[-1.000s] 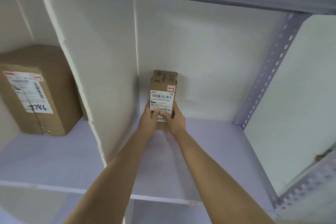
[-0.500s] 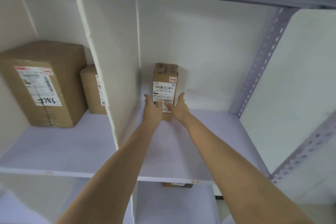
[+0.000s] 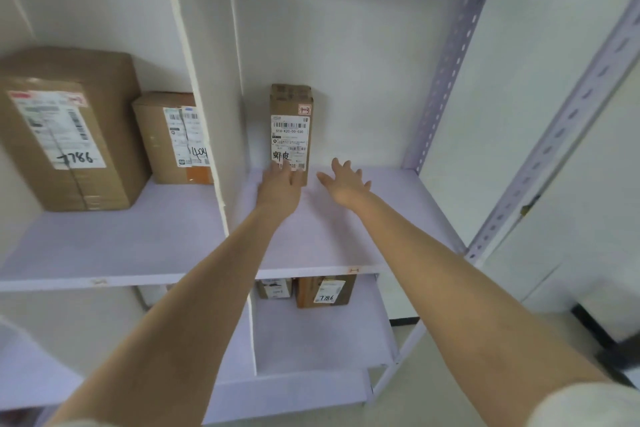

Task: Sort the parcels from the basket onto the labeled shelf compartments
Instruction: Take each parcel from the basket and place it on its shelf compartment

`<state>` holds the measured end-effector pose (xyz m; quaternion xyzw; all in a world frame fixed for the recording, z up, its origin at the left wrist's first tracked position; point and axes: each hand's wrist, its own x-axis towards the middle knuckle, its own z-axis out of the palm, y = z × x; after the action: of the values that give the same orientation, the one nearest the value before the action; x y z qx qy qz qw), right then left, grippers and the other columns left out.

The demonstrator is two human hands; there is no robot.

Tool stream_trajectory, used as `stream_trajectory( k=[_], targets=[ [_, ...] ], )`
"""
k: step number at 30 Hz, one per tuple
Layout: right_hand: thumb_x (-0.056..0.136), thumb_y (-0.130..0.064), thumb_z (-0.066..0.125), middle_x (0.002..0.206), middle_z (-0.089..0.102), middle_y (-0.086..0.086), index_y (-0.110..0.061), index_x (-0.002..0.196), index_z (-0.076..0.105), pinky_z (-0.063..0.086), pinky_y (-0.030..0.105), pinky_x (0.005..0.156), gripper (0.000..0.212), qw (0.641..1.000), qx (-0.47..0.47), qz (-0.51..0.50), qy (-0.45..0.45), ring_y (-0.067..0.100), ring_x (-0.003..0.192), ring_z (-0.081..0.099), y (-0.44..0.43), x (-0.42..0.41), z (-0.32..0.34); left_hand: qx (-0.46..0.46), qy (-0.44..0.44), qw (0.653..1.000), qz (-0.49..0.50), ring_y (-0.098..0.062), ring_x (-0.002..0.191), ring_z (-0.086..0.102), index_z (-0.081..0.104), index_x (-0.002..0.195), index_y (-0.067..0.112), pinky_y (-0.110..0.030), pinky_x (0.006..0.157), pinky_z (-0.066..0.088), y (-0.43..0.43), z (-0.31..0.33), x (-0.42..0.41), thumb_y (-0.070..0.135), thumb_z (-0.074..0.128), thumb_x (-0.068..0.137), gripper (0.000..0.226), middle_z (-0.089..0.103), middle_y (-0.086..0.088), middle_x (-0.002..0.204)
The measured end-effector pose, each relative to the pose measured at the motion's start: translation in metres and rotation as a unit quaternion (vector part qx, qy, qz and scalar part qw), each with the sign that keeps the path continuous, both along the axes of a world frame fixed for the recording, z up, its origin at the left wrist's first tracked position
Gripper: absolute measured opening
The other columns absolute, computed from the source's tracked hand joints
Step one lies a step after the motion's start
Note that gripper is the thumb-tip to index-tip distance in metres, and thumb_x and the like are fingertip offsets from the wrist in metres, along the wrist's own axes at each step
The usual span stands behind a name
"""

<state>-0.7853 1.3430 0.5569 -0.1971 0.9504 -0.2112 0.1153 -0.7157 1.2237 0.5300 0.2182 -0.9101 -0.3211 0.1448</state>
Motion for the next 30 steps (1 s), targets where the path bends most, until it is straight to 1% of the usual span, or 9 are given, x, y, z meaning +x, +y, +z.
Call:
stream_trajectory(
  k=[2,4,7,12,15,19,24,27,30],
  targets=[
    [0.103,-0.051,0.029,0.165,-0.002,0.007,-0.022,0.157,0.005,0.000,0.059,0.117,0.066,1.000,0.020,0.013,0.011,0.039,0.149,-0.004,0.011,0.010,-0.004,-0.038,-0.011,0.999,-0.030,-0.032,0.143,0.017,0.025,0.151,0.013,-0.050,0.113,0.018,0.009,-0.002,0.014,0.036,0.027,0.104,0.052,0.018,-0.011,0.158],
    [0.102,-0.052,0.029,0.165,-0.002,0.008,-0.022,0.157,0.004,-0.001,0.059,0.117,0.067,0.999,0.041,0.025,0.019,0.040,0.149,-0.004,0.024,0.021,-0.006,-0.062,-0.031,0.997,-0.039,-0.030,0.147,0.007,0.014,0.154,0.018,-0.053,0.116,0.011,0.020,-0.003,0.031,0.043,0.023,0.104,0.057,0.006,-0.007,0.162],
    [0.102,-0.053,0.028,0.165,-0.002,0.009,-0.021,0.157,0.004,-0.002,0.059,0.117,0.069,0.997,0.060,0.041,0.039,0.041,0.149,-0.004,0.041,0.040,-0.010,-0.110,-0.079,0.990,-0.042,-0.028,0.149,-0.005,-0.002,0.155,0.021,-0.051,0.119,0.001,0.041,-0.004,0.058,0.048,0.018,0.102,0.062,-0.008,-0.004,0.162],
    [0.101,-0.055,0.030,0.164,-0.003,0.010,-0.019,0.157,0.002,-0.004,0.060,0.116,0.072,0.993,0.058,0.085,0.052,0.041,0.149,-0.006,0.073,0.081,-0.019,-0.129,-0.129,0.983,-0.005,-0.029,0.149,-0.008,-0.003,0.155,0.021,-0.049,0.120,-0.003,0.082,-0.010,0.114,0.052,0.015,0.101,0.064,-0.008,-0.006,0.162],
    [0.102,-0.052,0.030,0.165,-0.003,0.009,-0.019,0.157,0.001,-0.004,0.060,0.116,0.071,0.993,0.047,0.102,0.037,0.040,0.149,-0.006,0.095,0.112,-0.027,-0.121,-0.153,0.981,0.006,-0.028,0.149,-0.011,-0.005,0.155,0.023,-0.048,0.118,-0.006,0.110,-0.020,0.161,0.054,0.017,0.101,0.066,-0.011,-0.005,0.162],
    [0.102,-0.051,0.029,0.164,-0.005,0.010,-0.019,0.157,-0.002,-0.004,0.060,0.116,0.071,0.987,0.050,0.151,0.030,0.040,0.149,-0.007,0.102,0.160,-0.045,-0.126,-0.169,0.976,0.045,-0.029,0.149,-0.010,-0.002,0.155,0.023,-0.052,0.118,-0.005,0.121,-0.038,0.223,0.053,0.021,0.101,0.067,-0.008,-0.006,0.162],
    [0.100,-0.055,0.030,0.164,-0.007,0.013,-0.017,0.157,-0.004,-0.005,0.061,0.117,0.076,0.975,0.058,0.216,0.002,0.041,0.149,-0.008,0.079,0.217,-0.068,-0.116,-0.204,0.966,0.107,-0.032,0.149,-0.007,0.000,0.155,0.021,-0.056,0.118,-0.003,0.099,-0.062,0.301,0.051,0.026,0.100,0.068,-0.006,-0.006,0.162],
    [0.100,-0.055,0.033,0.163,-0.003,0.015,-0.016,0.157,-0.003,-0.003,0.062,0.117,0.078,0.965,0.058,0.254,-0.009,0.041,0.148,-0.007,0.049,0.248,-0.079,-0.110,-0.220,0.958,0.147,-0.032,0.149,-0.008,-0.001,0.155,0.022,-0.055,0.118,-0.004,0.080,-0.065,0.343,0.053,0.024,0.100,0.068,-0.008,-0.007,0.162],
    [0.099,-0.059,0.032,0.164,-0.002,0.013,-0.018,0.157,-0.002,0.001,0.061,0.116,0.079,0.956,0.092,0.277,-0.010,0.042,0.148,-0.003,0.017,0.283,-0.083,-0.100,-0.230,0.951,0.182,-0.031,0.148,-0.011,-0.004,0.155,0.021,-0.053,0.118,-0.006,0.059,-0.062,0.382,0.053,0.022,0.101,0.068,-0.011,-0.006,0.162]
  ],
)
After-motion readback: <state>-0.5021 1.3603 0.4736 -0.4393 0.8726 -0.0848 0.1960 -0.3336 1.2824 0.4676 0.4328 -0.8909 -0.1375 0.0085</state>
